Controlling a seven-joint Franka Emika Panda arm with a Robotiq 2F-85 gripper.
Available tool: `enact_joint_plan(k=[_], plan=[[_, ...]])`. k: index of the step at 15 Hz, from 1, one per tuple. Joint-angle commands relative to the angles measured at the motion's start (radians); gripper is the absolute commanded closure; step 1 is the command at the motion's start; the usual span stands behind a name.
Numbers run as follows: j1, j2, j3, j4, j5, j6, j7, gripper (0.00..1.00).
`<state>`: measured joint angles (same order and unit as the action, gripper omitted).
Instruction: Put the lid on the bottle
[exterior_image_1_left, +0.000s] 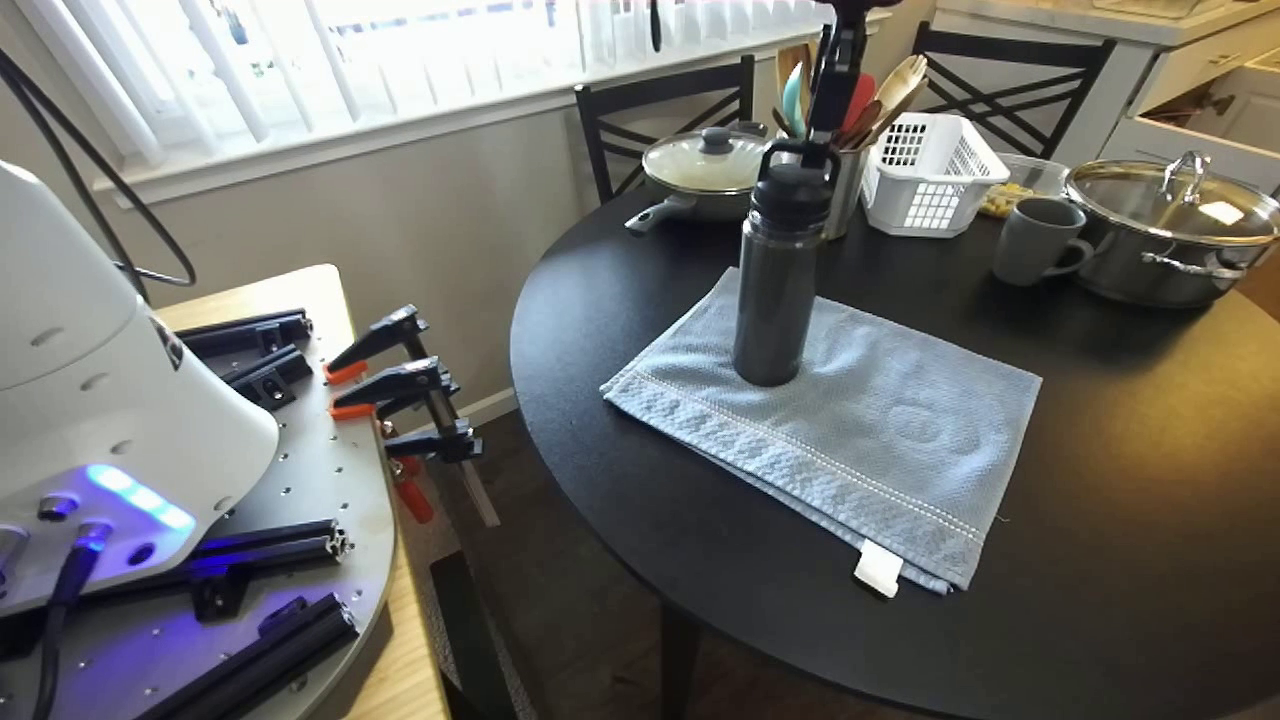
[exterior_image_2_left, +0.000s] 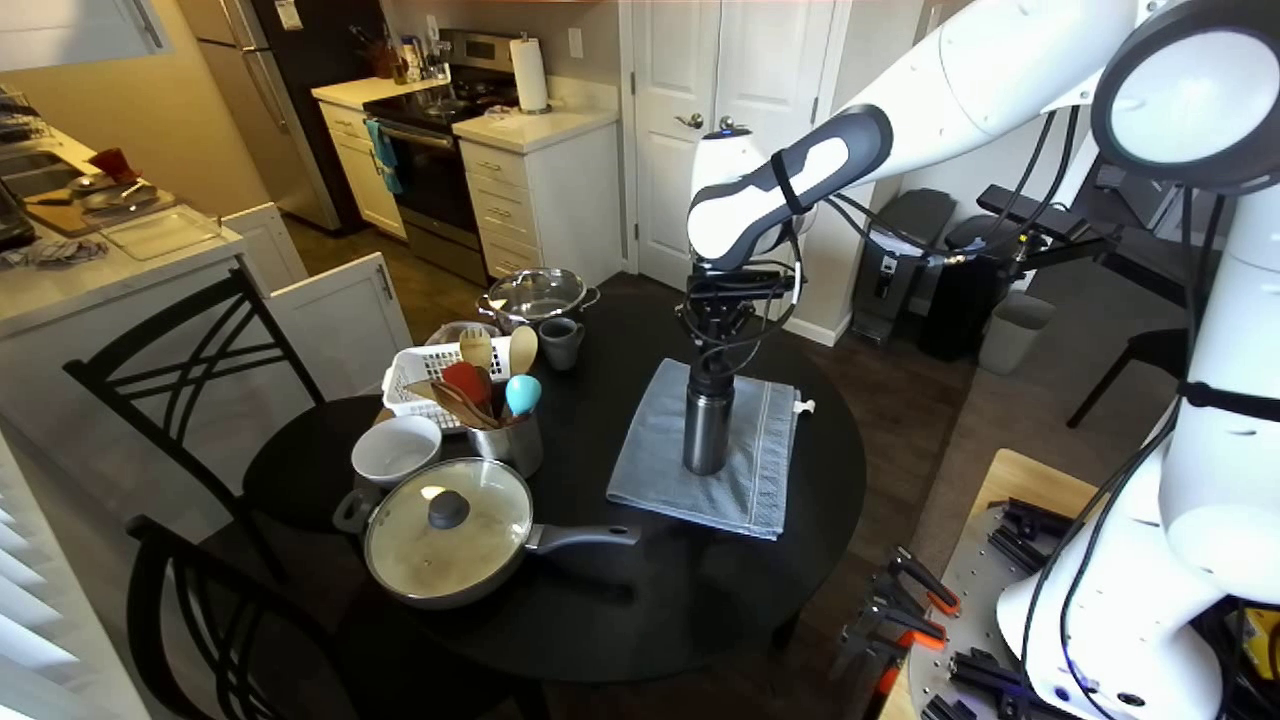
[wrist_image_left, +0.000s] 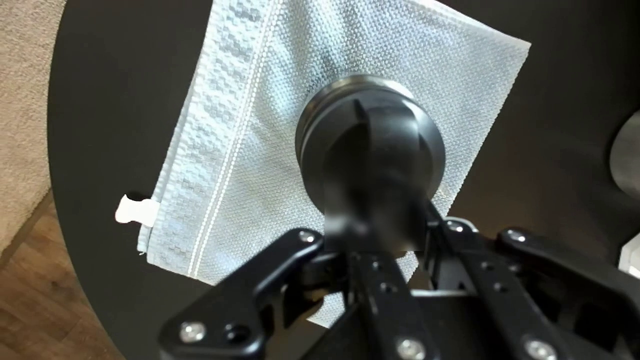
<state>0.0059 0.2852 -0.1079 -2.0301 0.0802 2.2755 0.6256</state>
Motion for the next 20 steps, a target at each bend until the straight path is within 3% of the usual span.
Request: enact_joint_plan(k=[1, 5, 6, 8, 14, 16, 20], plan=[[0.009, -0.006, -0.015, -0.03, -0.041, 0.02, 0.036, 0.94], [0.007, -0.011, -0.018, -0.032, -0.045, 0.023, 0.035, 0.94], [0.008, -0.011, -0.019, -0.031, -0.047, 0.02, 0.036, 0.52], [0.008, -0.013, -0.021, -0.034, -0.052, 0.02, 0.036, 0.45], [0.002, -0.033, -0.022, -0.033, -0.045, -0.002, 0.02, 0.07], [0.0, -0.041, -0.022, -0.032, -0.044, -0.007, 0.017, 0.0], [-0.002, -0.062, -0.025, -0.033, -0.048, -0.01, 0.019, 0.0]])
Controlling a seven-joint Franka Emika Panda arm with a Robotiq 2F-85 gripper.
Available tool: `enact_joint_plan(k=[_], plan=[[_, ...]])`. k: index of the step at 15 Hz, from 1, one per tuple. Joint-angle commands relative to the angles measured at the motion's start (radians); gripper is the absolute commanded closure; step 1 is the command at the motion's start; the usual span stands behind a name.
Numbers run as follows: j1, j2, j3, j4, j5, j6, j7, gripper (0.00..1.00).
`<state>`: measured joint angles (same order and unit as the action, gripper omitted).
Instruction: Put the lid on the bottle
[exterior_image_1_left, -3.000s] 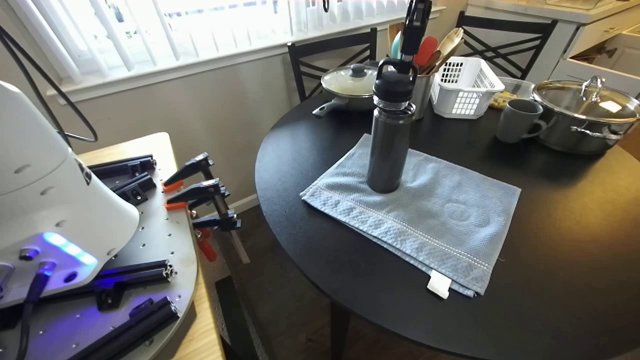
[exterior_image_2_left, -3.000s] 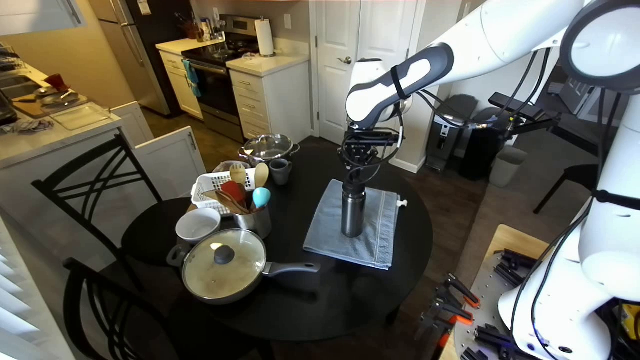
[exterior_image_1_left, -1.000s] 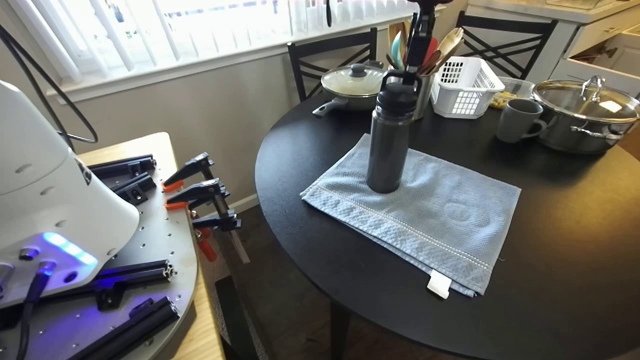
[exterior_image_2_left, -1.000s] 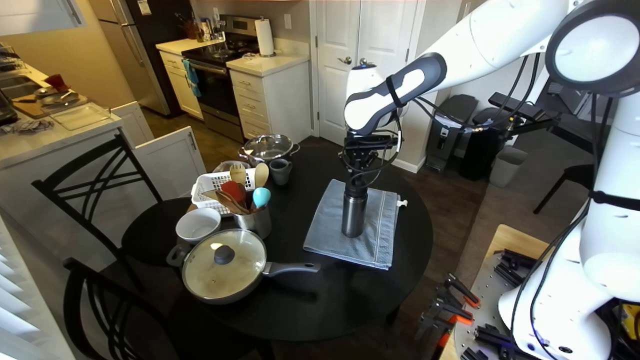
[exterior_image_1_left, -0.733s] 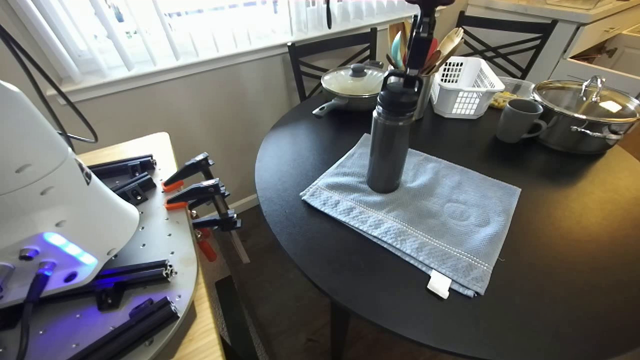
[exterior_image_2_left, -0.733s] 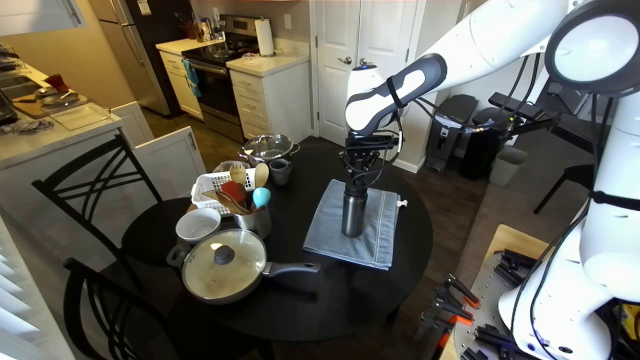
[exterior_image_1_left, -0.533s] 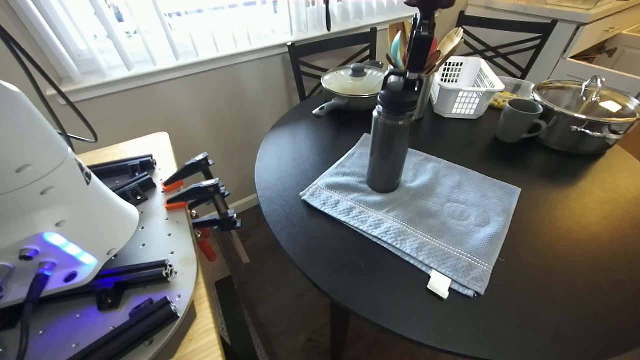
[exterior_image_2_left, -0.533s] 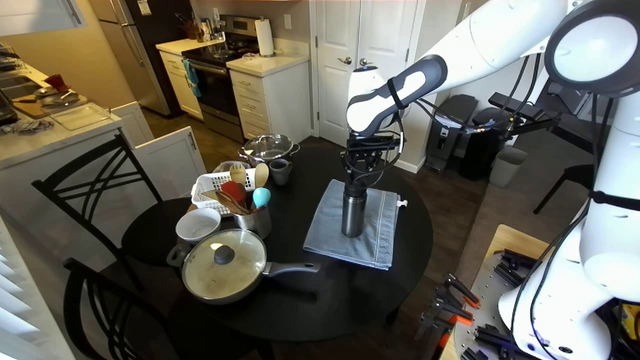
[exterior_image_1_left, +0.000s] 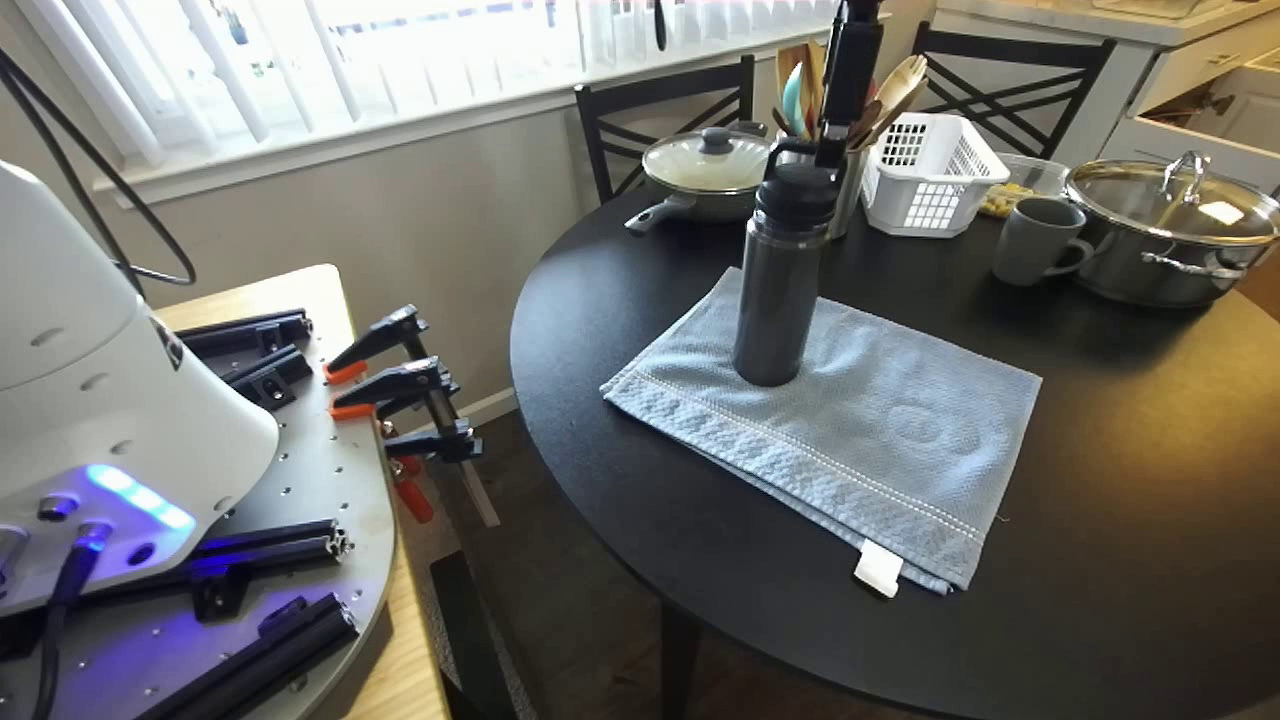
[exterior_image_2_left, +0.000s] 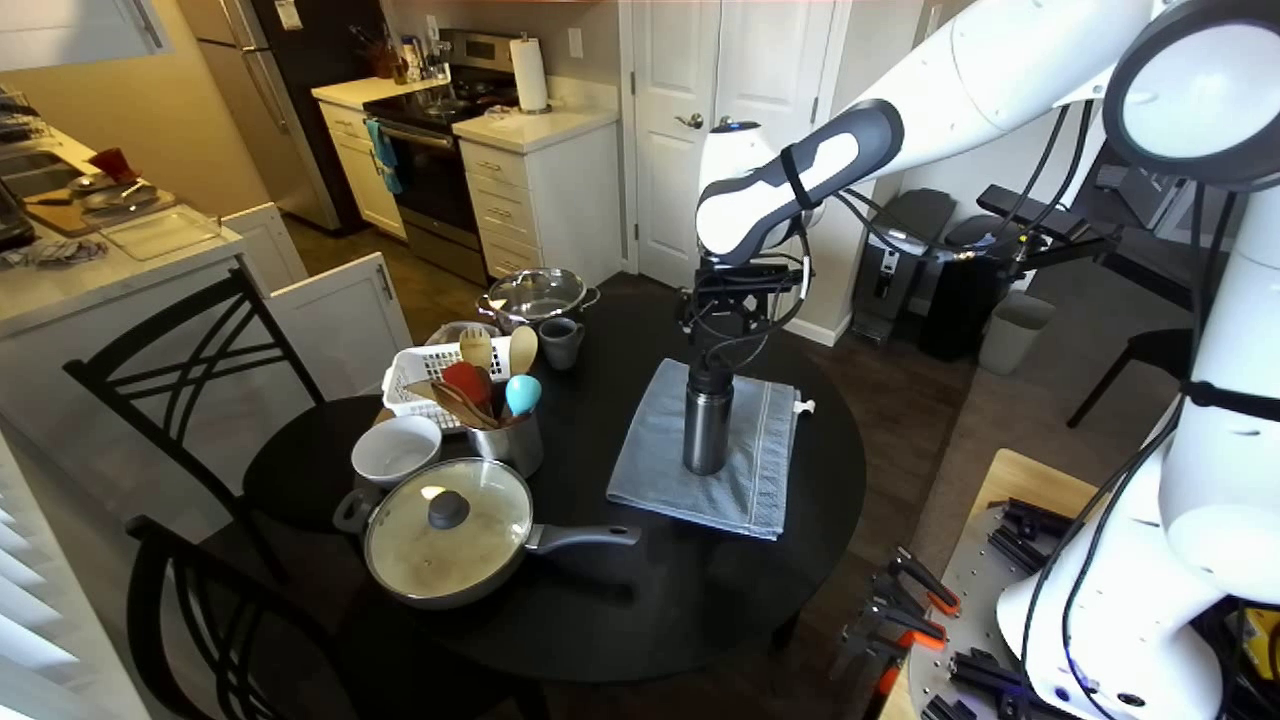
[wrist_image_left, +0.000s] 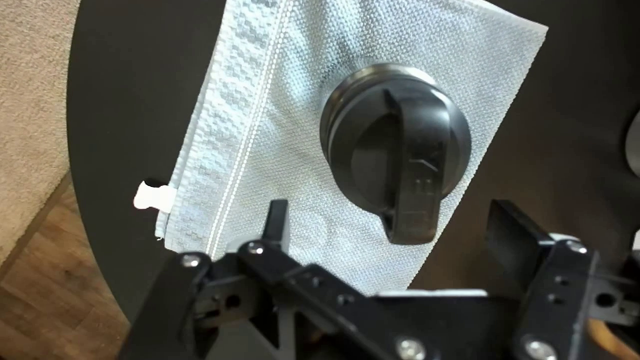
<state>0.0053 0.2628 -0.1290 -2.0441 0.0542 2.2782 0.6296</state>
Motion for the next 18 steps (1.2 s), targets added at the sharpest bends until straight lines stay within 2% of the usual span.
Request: enact_joint_plan(k=[1, 9, 10, 18], plan=[[-0.003, -0.048, -0.004, -0.021, -0.022, -0.012, 0.014, 0.0], [-0.009, -0.097, -0.004, -0.032, -0.026, -0.013, 0.015, 0.0], [-0.012, -0.06, 0.004, -0.001, -0.003, -0.004, 0.001, 0.0], [-0.013, -0.066, 0.003, -0.004, -0.004, -0.004, 0.001, 0.0]])
